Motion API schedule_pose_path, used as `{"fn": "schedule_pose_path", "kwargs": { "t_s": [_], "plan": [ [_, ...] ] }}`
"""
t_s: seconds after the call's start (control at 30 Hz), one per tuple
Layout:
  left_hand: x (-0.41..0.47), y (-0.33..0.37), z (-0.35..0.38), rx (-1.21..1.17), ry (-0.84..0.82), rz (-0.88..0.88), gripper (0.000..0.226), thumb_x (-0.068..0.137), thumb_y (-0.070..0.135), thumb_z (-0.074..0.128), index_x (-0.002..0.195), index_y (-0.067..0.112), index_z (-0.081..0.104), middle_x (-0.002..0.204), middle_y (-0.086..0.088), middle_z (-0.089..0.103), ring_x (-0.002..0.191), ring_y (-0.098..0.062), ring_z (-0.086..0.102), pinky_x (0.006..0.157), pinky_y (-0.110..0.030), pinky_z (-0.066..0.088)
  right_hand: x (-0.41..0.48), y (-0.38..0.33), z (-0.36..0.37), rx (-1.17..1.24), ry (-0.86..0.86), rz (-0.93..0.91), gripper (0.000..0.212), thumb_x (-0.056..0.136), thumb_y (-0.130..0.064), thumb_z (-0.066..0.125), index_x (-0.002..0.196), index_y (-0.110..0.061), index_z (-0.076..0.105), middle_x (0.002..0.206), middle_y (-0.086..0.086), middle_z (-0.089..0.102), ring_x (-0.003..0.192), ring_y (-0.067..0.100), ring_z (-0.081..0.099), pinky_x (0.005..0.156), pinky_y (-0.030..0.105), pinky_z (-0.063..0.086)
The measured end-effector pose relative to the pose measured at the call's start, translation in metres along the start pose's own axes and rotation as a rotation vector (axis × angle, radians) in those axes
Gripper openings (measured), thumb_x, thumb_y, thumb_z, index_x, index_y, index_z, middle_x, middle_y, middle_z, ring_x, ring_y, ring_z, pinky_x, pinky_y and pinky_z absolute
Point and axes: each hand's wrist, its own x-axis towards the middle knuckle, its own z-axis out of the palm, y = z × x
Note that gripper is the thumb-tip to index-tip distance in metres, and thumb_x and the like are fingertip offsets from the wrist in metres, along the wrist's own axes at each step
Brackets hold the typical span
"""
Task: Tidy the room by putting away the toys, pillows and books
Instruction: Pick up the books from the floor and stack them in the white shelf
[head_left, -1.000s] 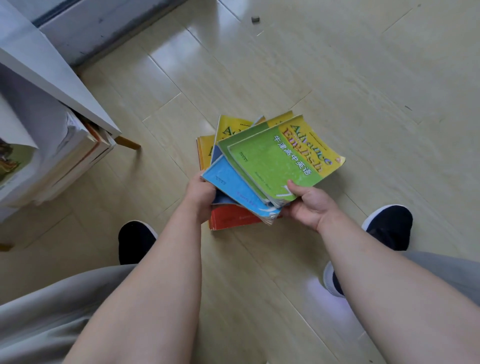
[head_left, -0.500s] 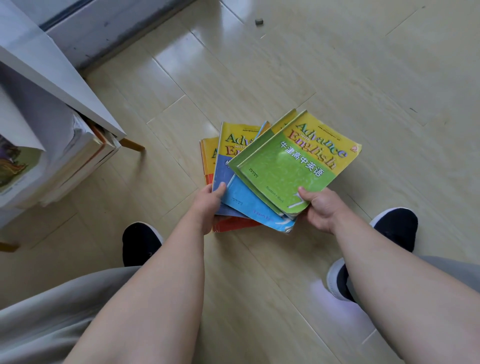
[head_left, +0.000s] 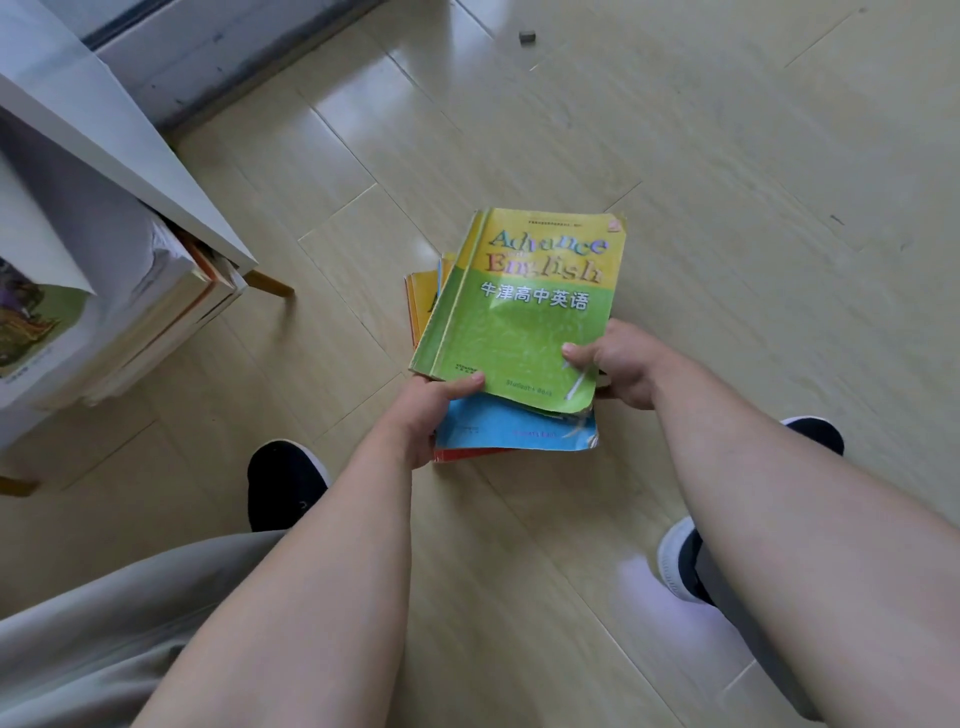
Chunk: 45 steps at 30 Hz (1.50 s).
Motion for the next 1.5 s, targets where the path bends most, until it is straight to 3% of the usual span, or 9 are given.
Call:
{"fn": "schedule_pose_path", "kwargs": {
  "t_s": [0.1, 0.3, 0.43, 0.57, 0.77, 1.07, 1.2, 1.33, 1.5],
  "plan": [
    [-0.007, 0.011, 0.006, -0.085, -0.089, -0.013, 0.033, 0.089, 0.012, 0.074, 0.121, 0.008, 0.065, 0.106, -0.012, 0.077, 0.09, -0.029, 0.076, 0.068, -0.04, 0.063, 0.0, -0.003, -0.002, 0.168, -0.004, -0.042, 0.033, 0.097, 0.006, 0.055, 0.124, -0.009, 0.065, 0.117, 0.015, 0.073, 0.1, 0.031, 0.072, 0.082, 0.045, 0.06],
    [0.002, 0.034, 0.024, -0.067, -0.048, 0.078, 0.035, 0.093, 0.027, 0.073, 0.123, 0.012, 0.065, 0.117, -0.016, 0.074, 0.105, -0.036, 0.072, 0.098, -0.057, 0.055, -0.004, -0.018, -0.004, 0.331, 0.132, -0.121, 0.049, 0.081, -0.01, 0.077, 0.126, -0.006, 0.061, 0.109, 0.018, 0.075, 0.096, 0.035, 0.075, 0.087, 0.057, 0.059],
    [0.023, 0.042, 0.02, -0.068, 0.351, 0.135, 0.06, 0.093, 0.071, 0.044, 0.109, 0.019, 0.07, 0.11, -0.009, 0.076, 0.091, -0.026, 0.074, 0.088, -0.043, 0.058, -0.006, -0.014, -0.001, 0.423, 0.181, -0.186, 0.039, 0.091, 0.001, 0.068, 0.129, -0.004, 0.058, 0.114, 0.017, 0.074, 0.097, 0.035, 0.075, 0.084, 0.057, 0.06],
    [0.035, 0.011, -0.001, 0.687, 0.791, 0.028, 0.039, 0.1, 0.038, 0.05, 0.119, 0.008, 0.067, 0.126, -0.018, 0.065, 0.114, -0.039, 0.062, 0.094, -0.043, 0.053, -0.006, -0.011, -0.008, 0.632, 0.233, -0.188, 0.043, 0.092, 0.004, 0.066, 0.133, -0.004, 0.053, 0.121, 0.02, 0.07, 0.099, 0.04, 0.073, 0.078, 0.062, 0.059],
    [0.028, -0.034, -0.003, 0.756, 0.611, 0.126, 0.076, 0.075, 0.047, 0.086, 0.133, 0.019, 0.046, 0.135, -0.006, 0.055, 0.123, -0.031, 0.056, 0.102, -0.046, 0.049, -0.017, -0.01, -0.019, 0.874, 0.146, -0.034, 0.035, 0.097, -0.016, 0.066, 0.123, -0.006, 0.045, 0.105, 0.029, 0.071, 0.081, 0.043, 0.075, 0.058, 0.053, 0.06],
    [0.02, 0.007, -0.013, 0.839, 0.78, 0.191, 0.026, 0.101, 0.028, 0.054, 0.124, 0.017, 0.052, 0.117, -0.012, 0.066, 0.112, -0.039, 0.062, 0.083, -0.039, 0.044, -0.024, -0.011, -0.011, 0.947, 0.032, -0.026, 0.023, 0.1, -0.018, 0.061, 0.115, -0.004, 0.051, 0.114, 0.028, 0.07, 0.086, 0.042, 0.074, 0.063, 0.055, 0.062],
    [0.023, 0.049, -0.01, 0.472, 0.551, 0.378, 0.046, 0.097, 0.019, 0.059, 0.143, 0.02, 0.053, 0.124, -0.008, 0.068, 0.106, -0.031, 0.068, 0.093, -0.042, 0.057, -0.025, -0.006, -0.01, 0.969, 0.005, -0.024, 0.031, 0.098, -0.018, 0.064, 0.124, -0.005, 0.051, 0.122, 0.029, 0.067, 0.096, 0.043, 0.073, 0.068, 0.055, 0.062],
    [0.011, 0.087, -0.001, 0.128, 0.221, 0.358, 0.046, 0.1, 0.01, 0.061, 0.144, 0.021, 0.051, 0.11, -0.004, 0.075, 0.073, -0.023, 0.074, 0.06, -0.036, 0.062, -0.028, -0.005, -0.006, 0.939, -0.009, -0.034, 0.016, 0.099, -0.019, 0.06, 0.108, -0.005, 0.062, 0.115, 0.021, 0.071, 0.095, 0.039, 0.071, 0.09, 0.054, 0.057],
    [0.0, 0.088, 0.017, -0.019, 0.026, 0.28, 0.033, 0.101, 0.004, 0.056, 0.131, 0.02, 0.059, 0.084, -0.002, 0.077, 0.061, -0.023, 0.072, 0.05, -0.034, 0.061, -0.026, -0.004, -0.007, 0.975, -0.023, -0.11, 0.02, 0.098, -0.022, 0.061, 0.106, -0.006, 0.07, 0.107, 0.018, 0.075, 0.095, 0.037, 0.074, 0.087, 0.052, 0.059]
  ]
}}
